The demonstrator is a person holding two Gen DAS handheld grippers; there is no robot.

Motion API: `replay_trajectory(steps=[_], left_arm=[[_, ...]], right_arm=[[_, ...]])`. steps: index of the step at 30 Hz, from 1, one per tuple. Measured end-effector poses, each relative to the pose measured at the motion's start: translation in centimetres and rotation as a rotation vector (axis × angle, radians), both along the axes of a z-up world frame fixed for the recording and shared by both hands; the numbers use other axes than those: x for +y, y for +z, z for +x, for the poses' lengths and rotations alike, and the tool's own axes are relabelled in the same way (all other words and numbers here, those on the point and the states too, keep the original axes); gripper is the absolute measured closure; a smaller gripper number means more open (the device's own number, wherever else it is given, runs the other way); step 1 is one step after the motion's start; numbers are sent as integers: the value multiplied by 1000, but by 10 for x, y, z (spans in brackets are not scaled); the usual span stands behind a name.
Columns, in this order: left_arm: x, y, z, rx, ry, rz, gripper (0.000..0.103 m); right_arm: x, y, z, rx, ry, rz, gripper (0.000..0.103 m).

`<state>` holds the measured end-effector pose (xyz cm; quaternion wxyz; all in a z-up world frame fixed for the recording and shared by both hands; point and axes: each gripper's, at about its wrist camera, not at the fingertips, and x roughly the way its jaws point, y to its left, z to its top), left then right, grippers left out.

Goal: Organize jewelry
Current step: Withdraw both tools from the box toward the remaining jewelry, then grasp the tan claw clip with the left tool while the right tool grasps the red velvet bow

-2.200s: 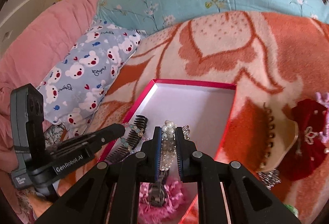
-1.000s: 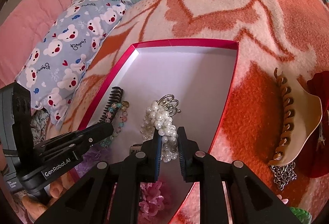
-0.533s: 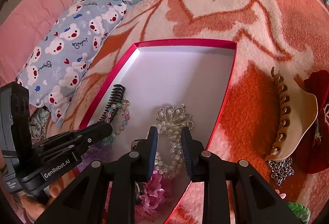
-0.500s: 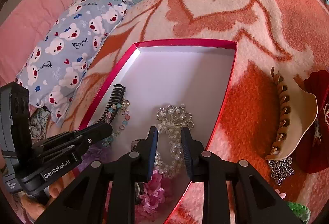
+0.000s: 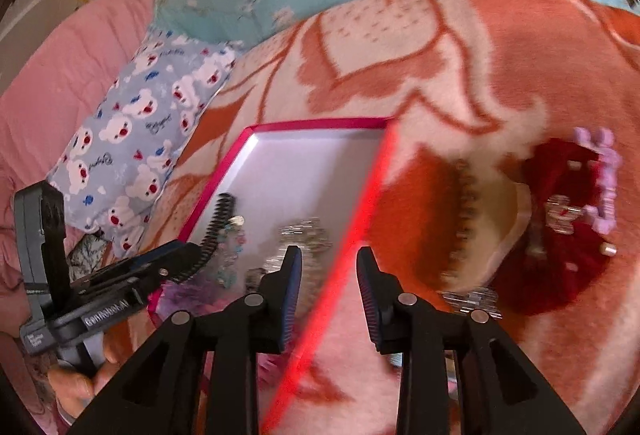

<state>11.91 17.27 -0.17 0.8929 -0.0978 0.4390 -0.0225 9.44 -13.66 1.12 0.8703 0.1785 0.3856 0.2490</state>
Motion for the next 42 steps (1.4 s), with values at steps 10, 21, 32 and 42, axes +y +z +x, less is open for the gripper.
replay_trajectory(steps=[10,21,32,42], left_arm=[[-57,16,3,-23,-110,-13,50],[-107,8,14,15,-188,-12,48],[-136,-8,32,65,-236,-12,44],[-173,-31,72,125,-269,-65,31]], right_arm=[[-90,-16,-8,41,-186,7,68],[-118,-38,0,84,-240,14,54],[-113,-53,17,100,-203,55,93],[-157,-28,-7,11,-298,92,96]])
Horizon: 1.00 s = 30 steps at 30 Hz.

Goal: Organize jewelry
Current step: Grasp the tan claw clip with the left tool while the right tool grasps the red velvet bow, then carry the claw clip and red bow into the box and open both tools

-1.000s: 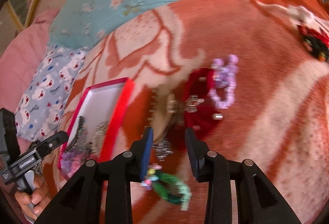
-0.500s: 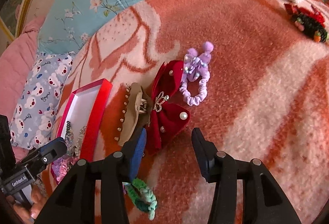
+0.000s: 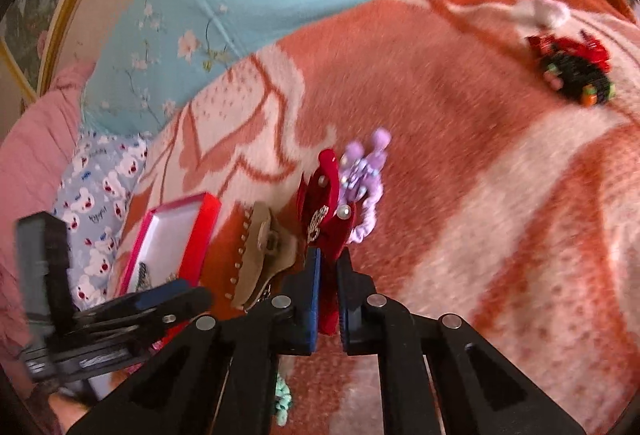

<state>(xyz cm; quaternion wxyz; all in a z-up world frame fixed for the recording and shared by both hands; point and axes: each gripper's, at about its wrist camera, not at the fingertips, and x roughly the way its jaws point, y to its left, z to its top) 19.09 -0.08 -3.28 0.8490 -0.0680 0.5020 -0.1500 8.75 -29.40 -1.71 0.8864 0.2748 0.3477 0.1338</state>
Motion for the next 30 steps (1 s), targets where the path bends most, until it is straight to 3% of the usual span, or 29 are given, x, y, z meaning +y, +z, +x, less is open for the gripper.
replay_trajectory(steps=[8,10,18,30], left_arm=[[-18,-22,32,34,33,40,32],[-21,-29,36,48,22,58,59],[-14,-19,19,-2,7,44,61],[31,27,-17,-102,49,15,61]], right_arm=[[-16,6,-6,-21,-19,35,97],[-16,7,-7,-24,-16,39,97],[-7,21,-11,-62,6,33,98],[23,54,-17,-137,62,18,99]])
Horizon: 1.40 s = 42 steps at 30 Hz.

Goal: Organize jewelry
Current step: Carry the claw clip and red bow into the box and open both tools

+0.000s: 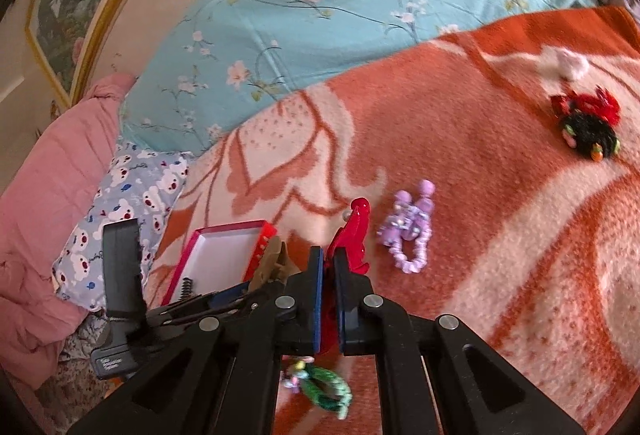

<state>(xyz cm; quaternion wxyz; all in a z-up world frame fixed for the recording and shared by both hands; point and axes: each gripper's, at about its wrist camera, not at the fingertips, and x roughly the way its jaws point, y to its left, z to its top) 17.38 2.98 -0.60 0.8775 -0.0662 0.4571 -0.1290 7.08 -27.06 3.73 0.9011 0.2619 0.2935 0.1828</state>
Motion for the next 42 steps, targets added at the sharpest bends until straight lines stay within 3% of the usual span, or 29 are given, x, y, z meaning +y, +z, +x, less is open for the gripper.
replay_trajectory(steps=[9,19,28,35,42], left_arm=[[48,20,-18,-62,76,20,61],[105,20,-23,-70,177,29,61],[138,9,-9,-62,237,47,61],[152,-7,11,-39,258,76,61],[154,-25,24,-6,262,91,60]], right_arm=[[41,25,6,-51,70,-10,99],[103,38,23,-87,160,28,99],[152,20,51,-71,190,82,99],[164,-18,73,21,182,117,99],[176,-43,82,108,218,87,98]])
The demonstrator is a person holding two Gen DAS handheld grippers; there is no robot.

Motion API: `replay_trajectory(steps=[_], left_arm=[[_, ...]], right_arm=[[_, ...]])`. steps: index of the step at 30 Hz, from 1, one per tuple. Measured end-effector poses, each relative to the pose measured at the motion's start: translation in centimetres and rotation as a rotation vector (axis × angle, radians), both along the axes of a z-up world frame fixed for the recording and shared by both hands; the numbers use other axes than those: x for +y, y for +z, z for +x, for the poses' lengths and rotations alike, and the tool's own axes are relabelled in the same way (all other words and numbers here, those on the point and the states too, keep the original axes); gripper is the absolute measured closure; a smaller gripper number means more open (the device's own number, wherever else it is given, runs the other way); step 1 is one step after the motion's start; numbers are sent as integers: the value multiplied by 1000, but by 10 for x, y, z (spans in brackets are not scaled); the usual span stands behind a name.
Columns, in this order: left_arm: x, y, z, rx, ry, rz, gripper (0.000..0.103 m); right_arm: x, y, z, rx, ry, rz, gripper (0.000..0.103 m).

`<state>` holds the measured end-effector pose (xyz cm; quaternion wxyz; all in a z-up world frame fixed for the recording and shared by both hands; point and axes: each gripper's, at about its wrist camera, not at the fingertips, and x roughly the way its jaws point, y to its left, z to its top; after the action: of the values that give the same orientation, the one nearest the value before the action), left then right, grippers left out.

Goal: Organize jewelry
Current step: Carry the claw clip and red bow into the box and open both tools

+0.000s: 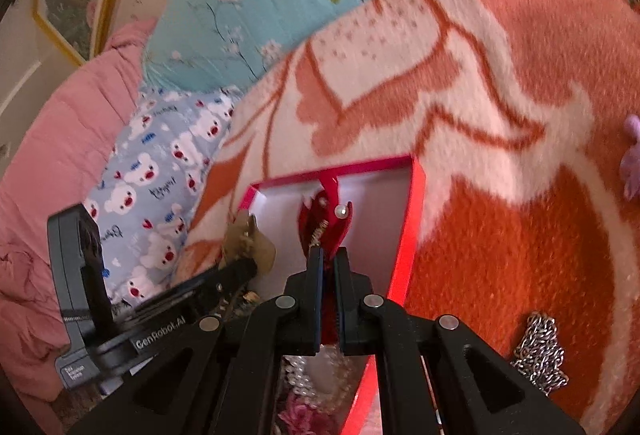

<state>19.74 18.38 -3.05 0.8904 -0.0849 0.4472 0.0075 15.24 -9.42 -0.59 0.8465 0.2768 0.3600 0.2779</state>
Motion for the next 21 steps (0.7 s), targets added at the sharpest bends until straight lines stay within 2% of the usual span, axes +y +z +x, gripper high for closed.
replay_trajectory(steps=[6,21], left_arm=[[3,-6,5,16,7,-3,60],[1,-9,9,48,10,13,60]], right_arm=[[7,-2,5,4,14,-43,94],[10,-3,12,12,20,-88,92]])
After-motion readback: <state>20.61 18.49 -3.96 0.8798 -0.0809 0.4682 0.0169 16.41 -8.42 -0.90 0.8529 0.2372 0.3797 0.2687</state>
